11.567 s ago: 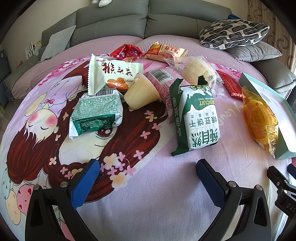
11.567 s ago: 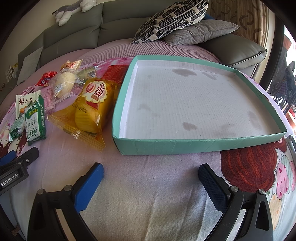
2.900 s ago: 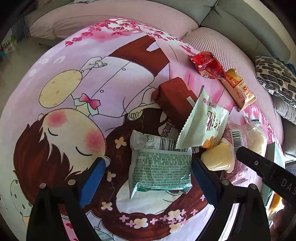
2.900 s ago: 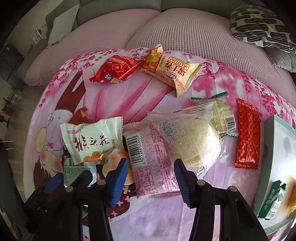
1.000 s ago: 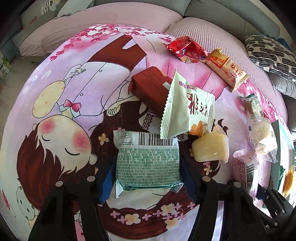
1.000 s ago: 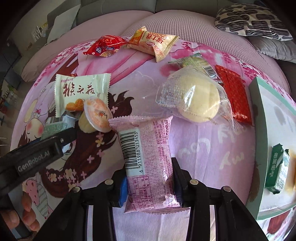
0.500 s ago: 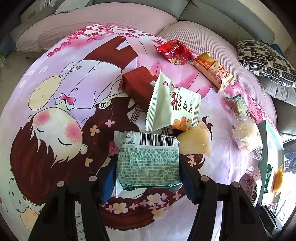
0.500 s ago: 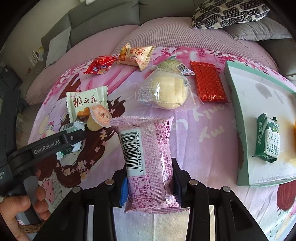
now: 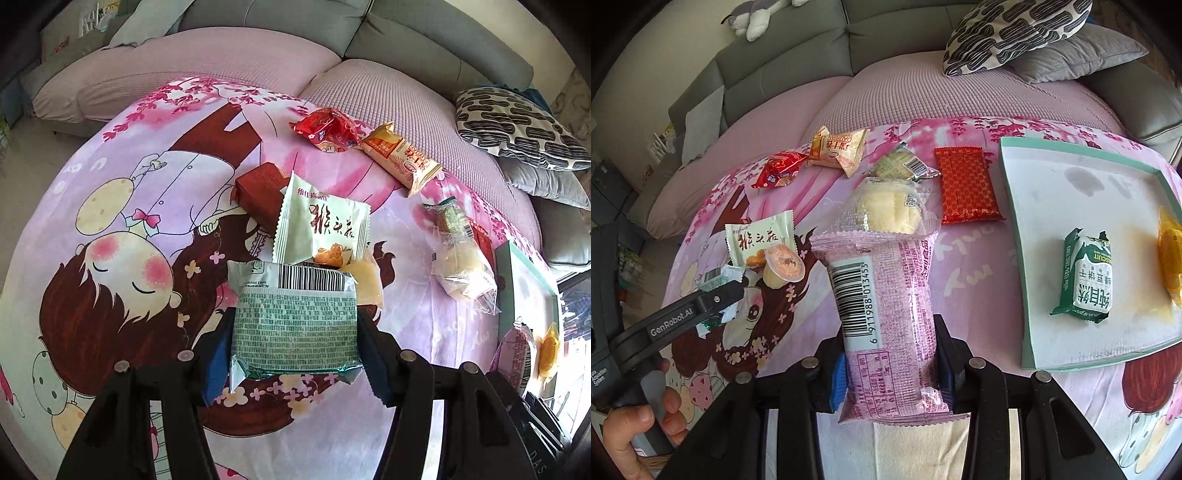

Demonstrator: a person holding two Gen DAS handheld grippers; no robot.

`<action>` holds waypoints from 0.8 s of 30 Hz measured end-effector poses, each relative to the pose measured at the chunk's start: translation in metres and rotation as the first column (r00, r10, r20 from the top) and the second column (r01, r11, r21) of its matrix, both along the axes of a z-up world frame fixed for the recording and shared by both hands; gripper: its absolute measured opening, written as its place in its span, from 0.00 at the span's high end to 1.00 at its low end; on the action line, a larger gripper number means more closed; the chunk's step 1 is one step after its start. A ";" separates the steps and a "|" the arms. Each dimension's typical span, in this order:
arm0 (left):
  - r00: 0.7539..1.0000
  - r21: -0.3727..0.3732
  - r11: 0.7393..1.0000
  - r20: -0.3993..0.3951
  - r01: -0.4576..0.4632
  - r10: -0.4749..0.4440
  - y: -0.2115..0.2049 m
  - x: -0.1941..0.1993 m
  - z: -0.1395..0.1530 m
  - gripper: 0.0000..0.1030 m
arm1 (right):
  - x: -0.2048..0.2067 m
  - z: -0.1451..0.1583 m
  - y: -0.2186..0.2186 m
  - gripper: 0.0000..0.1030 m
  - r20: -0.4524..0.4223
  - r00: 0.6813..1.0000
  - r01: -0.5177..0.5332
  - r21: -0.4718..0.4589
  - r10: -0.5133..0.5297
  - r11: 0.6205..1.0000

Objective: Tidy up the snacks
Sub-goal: 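Carry both packs over the tray and lower them inside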

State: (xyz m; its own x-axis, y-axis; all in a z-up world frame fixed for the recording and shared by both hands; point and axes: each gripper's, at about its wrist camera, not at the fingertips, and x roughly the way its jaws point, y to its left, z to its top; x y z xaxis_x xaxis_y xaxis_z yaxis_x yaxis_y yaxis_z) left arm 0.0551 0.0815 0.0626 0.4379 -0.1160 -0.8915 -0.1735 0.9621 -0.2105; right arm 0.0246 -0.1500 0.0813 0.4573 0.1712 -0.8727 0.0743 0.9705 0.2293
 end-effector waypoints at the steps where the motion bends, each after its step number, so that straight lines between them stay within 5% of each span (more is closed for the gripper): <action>1: 1.000 0.007 1.000 0.012 0.002 -0.002 -0.001 -0.001 0.005 0.39 | 0.000 0.001 -0.004 0.60 0.001 1.000 0.008 0.004 -0.008 1.000; 12: 0.992 0.019 0.997 0.098 0.073 -0.075 -0.040 -0.008 0.038 0.39 | -0.014 0.011 -0.070 0.60 0.041 0.987 0.154 0.027 -0.155 0.988; 24: 0.955 0.008 0.963 0.130 0.268 -0.267 -0.134 -0.012 0.053 0.39 | -0.048 0.012 -0.183 0.60 0.071 0.911 0.409 -0.018 -0.407 0.912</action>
